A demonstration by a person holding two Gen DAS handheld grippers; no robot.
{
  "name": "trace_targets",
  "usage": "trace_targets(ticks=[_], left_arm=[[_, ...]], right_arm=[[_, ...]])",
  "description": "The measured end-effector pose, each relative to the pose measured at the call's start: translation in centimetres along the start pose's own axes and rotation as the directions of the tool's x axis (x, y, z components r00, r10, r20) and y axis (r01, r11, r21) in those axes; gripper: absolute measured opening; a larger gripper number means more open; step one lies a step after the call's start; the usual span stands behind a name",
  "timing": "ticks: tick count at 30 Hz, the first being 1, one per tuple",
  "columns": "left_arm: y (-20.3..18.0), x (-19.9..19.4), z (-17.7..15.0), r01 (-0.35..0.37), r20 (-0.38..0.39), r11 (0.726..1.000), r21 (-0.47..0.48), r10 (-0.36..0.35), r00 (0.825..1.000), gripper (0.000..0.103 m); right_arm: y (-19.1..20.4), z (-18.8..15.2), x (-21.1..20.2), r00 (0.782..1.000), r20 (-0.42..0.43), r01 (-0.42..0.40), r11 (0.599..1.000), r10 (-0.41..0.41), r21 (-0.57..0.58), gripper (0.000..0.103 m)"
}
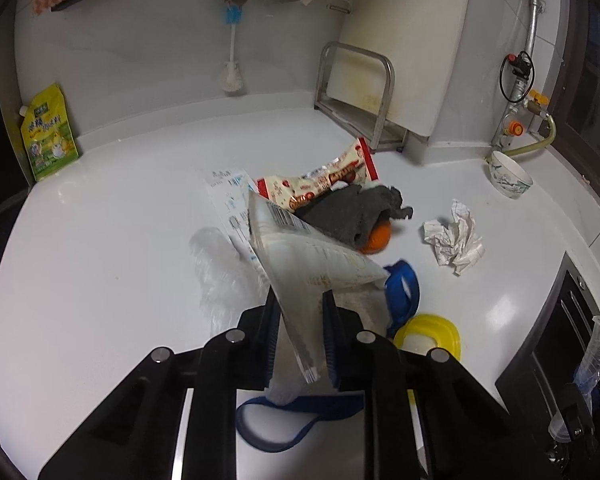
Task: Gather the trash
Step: 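Lift the clear cup with the right gripper while the left gripper grasps the white paper packet, then carry the cup over the bin and open the right gripper while the left gripper lifts the packet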
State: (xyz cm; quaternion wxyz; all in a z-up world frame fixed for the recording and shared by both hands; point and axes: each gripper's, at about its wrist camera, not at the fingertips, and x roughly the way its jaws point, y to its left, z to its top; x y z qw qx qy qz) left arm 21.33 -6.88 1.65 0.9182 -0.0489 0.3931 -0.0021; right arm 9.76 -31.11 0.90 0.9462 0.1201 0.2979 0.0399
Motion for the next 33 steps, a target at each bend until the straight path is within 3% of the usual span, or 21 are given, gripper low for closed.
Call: trace_targets(ticks=[14,23,33], left_arm=[[2.8,-5.9,2.3,-0.043,0.151,0.999,0.029,0.038,0.988,0.016],[5.6,-8.3,3.6,-0.077,0.204,0.997,0.016,0.072,0.976,0.013],[7.6,-11.0,0.5,-0.052,0.195,0.998,0.040,0.043,0.980,0.013]], right_arm=[[1.6,-0.1,-1.7,1.000,0.014,0.007,1.000,-0.007,-0.026,0.074],[3.5,-0.1,-2.6,1.000,0.018,0.002,0.999,-0.001,-0.046,0.074],[6.1,-0.9,-4.9,1.000,0.028,0.001,0.999,0.000,-0.055,0.074]])
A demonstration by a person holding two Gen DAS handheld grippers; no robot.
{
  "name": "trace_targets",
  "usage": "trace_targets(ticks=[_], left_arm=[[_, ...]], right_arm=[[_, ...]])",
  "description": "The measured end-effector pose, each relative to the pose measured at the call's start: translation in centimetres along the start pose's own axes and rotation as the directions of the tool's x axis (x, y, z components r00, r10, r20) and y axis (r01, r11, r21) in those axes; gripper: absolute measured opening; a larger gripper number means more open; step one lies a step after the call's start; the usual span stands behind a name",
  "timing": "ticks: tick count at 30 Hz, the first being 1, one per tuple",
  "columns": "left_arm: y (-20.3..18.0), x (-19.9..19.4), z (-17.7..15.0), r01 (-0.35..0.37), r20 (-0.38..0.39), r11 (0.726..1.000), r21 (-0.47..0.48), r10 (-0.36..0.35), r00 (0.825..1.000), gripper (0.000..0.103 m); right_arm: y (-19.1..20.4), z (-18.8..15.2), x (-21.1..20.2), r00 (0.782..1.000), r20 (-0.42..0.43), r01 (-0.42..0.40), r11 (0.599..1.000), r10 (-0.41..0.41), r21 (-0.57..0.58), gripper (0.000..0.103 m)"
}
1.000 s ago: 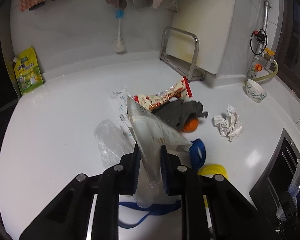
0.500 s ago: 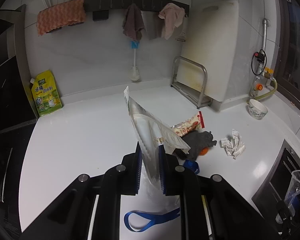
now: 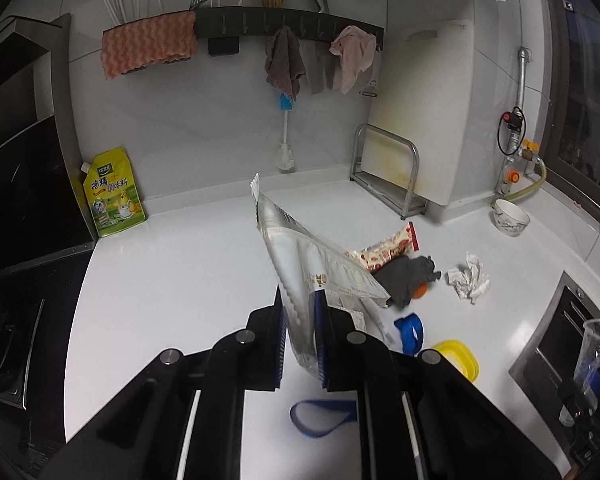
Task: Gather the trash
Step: 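Carry the cup over the bin and open the right gripper while the left gripper lifts the packet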
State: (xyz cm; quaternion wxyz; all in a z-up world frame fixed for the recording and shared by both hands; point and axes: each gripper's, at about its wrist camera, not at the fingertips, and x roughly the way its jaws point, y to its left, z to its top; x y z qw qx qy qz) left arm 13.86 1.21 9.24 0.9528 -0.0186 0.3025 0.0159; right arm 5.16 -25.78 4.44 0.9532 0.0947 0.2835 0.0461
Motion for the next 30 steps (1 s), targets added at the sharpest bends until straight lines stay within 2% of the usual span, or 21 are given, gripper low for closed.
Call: trace_targets(ticks=[11,19,30], left_arm=[[0.4,-5.5,-5.8,0.065,-0.024,0.996,0.053,-0.064,0.998,0.013],[-0.9,-8.4,-10.2,0.147,-0.069,0.982,0.119,-0.139,0.988,0.013],[-4.1,-10.1,-16.2,0.268,-0.154,0.945,0.187,-0.241,0.958,0.013]], right_arm=[[2.5,-4.1,-3.3,0.999,-0.036,0.010,1.000,-0.010,0.013,0.074],[3.7,-8.2,-6.0,0.997,-0.076,0.032,0.999,-0.030,0.028,0.074],[3.4,-13.4,-8.7,0.991,-0.117,0.075,0.995,-0.068,0.062,0.074]])
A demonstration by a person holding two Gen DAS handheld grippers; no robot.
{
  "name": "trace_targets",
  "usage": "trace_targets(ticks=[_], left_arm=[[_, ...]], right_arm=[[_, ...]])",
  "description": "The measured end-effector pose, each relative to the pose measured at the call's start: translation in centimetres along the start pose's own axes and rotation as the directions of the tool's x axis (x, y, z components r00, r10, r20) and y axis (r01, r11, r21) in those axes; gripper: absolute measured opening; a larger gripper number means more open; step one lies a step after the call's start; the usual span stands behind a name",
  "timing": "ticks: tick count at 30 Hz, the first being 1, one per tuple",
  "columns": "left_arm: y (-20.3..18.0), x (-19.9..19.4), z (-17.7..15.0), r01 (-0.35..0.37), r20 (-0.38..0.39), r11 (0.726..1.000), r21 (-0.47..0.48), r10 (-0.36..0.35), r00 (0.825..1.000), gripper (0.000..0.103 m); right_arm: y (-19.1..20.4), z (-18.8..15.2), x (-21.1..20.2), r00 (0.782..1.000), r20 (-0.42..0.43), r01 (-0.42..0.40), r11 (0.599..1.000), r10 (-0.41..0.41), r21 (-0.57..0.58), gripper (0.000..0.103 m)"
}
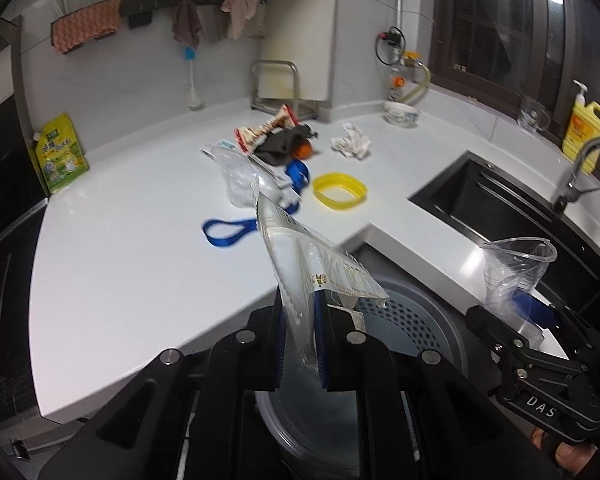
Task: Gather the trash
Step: 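Carry the cup over the bin and open the right gripper while the left gripper lifts the packet, then lower the white packet into the bin and open the left gripper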
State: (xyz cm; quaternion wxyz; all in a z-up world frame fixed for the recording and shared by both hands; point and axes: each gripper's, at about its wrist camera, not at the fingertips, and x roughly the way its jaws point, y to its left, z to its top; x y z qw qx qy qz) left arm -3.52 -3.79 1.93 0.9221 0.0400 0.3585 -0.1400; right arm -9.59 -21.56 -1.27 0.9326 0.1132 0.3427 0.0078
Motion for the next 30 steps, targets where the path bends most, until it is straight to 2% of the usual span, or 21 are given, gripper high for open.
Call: trace_targets(ticks=[10,16,20,22,23,24,26,30], left_arm=[[-1.9,2.9,-3.1,0.054,-0.089,0.998,0.034,-0.051,0.995,0.013],[-1.7,4.9,-4.4,0.054,-0.141,0.998,0.030,-0.049,0.989,0.013],[-1.3,5.6,-4.7,0.027,-0.160,0.999,0.024,-0.023,0.987,0.016],[-1.2,5.7,-4.8,0.017,-0.160,1.000,0.022,-0.014,0.987,0.022],[-1.1,5.7,-4.8,0.017,-0.160,1.000,0.018,-0.014,0.987,0.033],[-1.0,5.7,-4.8,0.016,-0.159,1.000,0.014,-0.014,0.987,0.048],[-0.8,5.5,-4.8,0.006,-0.146,1.000,0.008,-0.004,0.989,0.068],[-0.6,5.4,-4.7,-0.008,-0.139,1.000,0.006,0.009,0.990,0.068]], right_arm=[[-1.4,-3.7,1.7,0.996,-0.089,0.024,0.999,-0.022,0.024,0.074],[-1.7,-4.5,4.0,0.990,-0.139,0.017,0.999,-0.013,0.033,0.074],[-1.9,-4.8,5.0,0.987,-0.157,0.021,0.999,-0.015,0.034,0.074],[-2.0,-4.8,5.3,0.986,-0.167,0.020,0.999,-0.014,0.035,0.075],[-2.0,-4.8,5.4,0.985,-0.170,0.022,0.999,-0.015,0.034,0.075],[-2.1,-4.8,5.5,0.985,-0.173,0.024,0.999,-0.018,0.033,0.075],[-2.0,-4.8,5.5,0.985,-0.172,0.032,0.999,-0.027,0.029,0.077],[-2.0,-4.7,5.4,0.985,-0.167,0.037,0.999,-0.033,0.024,0.079]])
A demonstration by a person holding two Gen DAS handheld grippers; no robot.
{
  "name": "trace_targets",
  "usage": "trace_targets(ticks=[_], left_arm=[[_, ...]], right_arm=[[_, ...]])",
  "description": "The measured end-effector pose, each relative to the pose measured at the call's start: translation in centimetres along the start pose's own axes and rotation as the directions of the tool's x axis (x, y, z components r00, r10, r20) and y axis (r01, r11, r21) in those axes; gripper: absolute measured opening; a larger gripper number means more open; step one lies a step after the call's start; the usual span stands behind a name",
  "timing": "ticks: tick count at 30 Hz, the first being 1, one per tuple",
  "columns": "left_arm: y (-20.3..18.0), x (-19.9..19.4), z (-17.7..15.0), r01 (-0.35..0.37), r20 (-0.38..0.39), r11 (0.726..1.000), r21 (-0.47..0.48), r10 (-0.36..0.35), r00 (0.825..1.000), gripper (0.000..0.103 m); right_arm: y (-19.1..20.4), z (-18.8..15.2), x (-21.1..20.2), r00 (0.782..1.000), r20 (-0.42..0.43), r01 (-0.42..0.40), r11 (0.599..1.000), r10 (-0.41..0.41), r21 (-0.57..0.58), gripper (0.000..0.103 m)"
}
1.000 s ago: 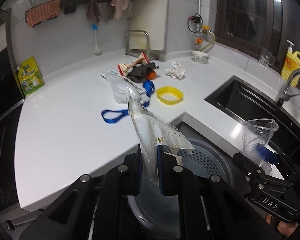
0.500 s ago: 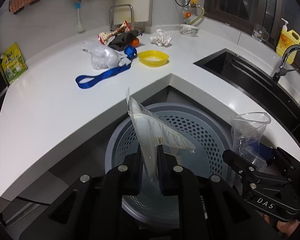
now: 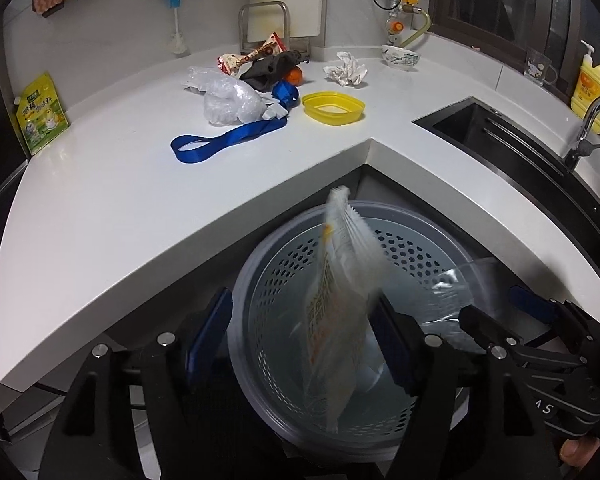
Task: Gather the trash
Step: 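Lower the white packet into the bin and open the left gripper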
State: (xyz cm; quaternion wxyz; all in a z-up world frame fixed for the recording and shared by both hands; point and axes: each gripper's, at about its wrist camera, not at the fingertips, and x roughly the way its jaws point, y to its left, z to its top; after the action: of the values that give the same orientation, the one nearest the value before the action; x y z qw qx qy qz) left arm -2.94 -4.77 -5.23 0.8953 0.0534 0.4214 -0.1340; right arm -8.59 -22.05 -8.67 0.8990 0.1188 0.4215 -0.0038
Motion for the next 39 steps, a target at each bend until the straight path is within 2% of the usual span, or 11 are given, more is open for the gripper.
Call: trace_targets(ticks=[8,10,11,13,19,22,25,27,30,39], left_arm=[[0.5,0.1,0.0,0.005,-0.011,1.000,-0.020,-0.005,1.000,0.070],[0.5,0.2,0.0,0.004,-0.019,1.000,-0.021,-0.004,1.000,0.077],[0.6,0.3,0.0,0.001,-0.025,1.000,-0.025,-0.002,1.000,0.087],[0.7,0.3,-0.1,0.012,-0.029,0.999,-0.031,-0.013,0.999,0.090],[0.6,0.7,-0.3,0.023,-0.093,0.999,-0.026,-0.025,0.995,0.092],[0.3,1.4,-0.4,0.031,-0.154,0.999,-0.013,-0.033,0.987,0.093],[-0.5,2.2,-0.9,0.012,-0.229,0.999,0.047,-0.001,0.973,0.094],[-1.0,2.4,-1.4,-0.014,-0.249,0.995,0.095,0.037,0.968,0.094],[-1.3,2.3,-1.9,-0.022,-0.247,0.991,0.134,0.055,0.967,0.094],[-0.5,1.8,-1.7,-0.029,-0.208,0.994,0.106,0.050,0.977,0.094]], right_arm=[[0.0,-0.1,-0.5,1.000,0.012,-0.011,1.000,0.011,0.004,0.079],[-0.1,-0.1,-0.7,1.000,0.013,-0.009,1.000,0.009,0.005,0.079],[-0.1,-0.1,-0.7,1.000,0.015,-0.008,1.000,0.008,0.005,0.079],[-0.1,-0.1,-0.8,1.000,0.017,-0.005,1.000,0.005,0.007,0.079],[-0.4,0.0,-1.2,1.000,0.022,0.001,1.000,-0.001,0.016,0.079],[-0.5,0.0,-1.3,1.000,0.026,0.007,1.000,-0.007,0.015,0.079],[-0.6,0.1,-1.5,0.999,0.032,0.006,1.000,-0.007,0.019,0.079],[-0.8,0.1,-1.6,0.999,0.036,0.005,1.000,-0.005,0.023,0.079],[-0.9,0.1,-1.7,0.999,0.040,0.002,1.000,-0.003,0.026,0.079],[-1.2,0.1,-1.5,0.999,0.044,-0.007,0.999,0.005,0.036,0.079]])
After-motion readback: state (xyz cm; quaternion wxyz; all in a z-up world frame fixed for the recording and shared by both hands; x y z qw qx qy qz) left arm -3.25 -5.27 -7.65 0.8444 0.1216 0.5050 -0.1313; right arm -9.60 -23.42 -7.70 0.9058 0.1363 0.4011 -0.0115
